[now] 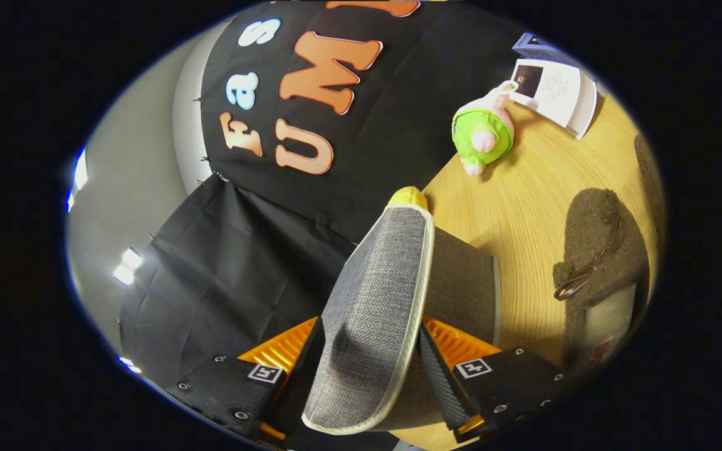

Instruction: Open the storage box then place both shoes into the box .Put the left shoe in first, then the right shoe, with the right side of both shoes facing outward in a uniform manner.

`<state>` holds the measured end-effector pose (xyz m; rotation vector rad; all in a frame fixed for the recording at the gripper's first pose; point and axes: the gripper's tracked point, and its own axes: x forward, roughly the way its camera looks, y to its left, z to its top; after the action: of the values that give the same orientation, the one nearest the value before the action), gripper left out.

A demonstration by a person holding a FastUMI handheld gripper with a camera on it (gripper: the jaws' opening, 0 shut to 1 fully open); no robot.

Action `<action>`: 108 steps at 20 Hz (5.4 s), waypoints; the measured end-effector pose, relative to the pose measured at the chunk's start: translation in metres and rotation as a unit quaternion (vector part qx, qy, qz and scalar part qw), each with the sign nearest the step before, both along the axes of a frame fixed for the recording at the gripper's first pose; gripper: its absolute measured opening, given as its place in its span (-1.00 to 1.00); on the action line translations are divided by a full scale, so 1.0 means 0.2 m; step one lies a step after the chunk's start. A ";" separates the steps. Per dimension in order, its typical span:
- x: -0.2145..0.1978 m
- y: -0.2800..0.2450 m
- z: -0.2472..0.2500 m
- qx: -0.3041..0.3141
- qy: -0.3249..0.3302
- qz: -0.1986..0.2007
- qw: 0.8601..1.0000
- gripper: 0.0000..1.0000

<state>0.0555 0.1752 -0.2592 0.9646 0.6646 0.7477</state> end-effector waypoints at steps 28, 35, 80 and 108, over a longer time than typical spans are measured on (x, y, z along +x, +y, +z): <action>-0.09 0.55 0.80 -0.022 -0.097 -0.017 0.995 -0.92; -0.12 0.93 0.86 -0.046 -0.102 0.016 0.994 -0.92; -0.07 -0.68 0.21 -0.488 -0.220 -0.241 0.810 0.97; 0.07 -0.92 -0.59 -0.563 -0.046 -0.194 0.802 -0.24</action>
<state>0.0698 -0.0079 -0.3770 -0.0657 0.6462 -0.0498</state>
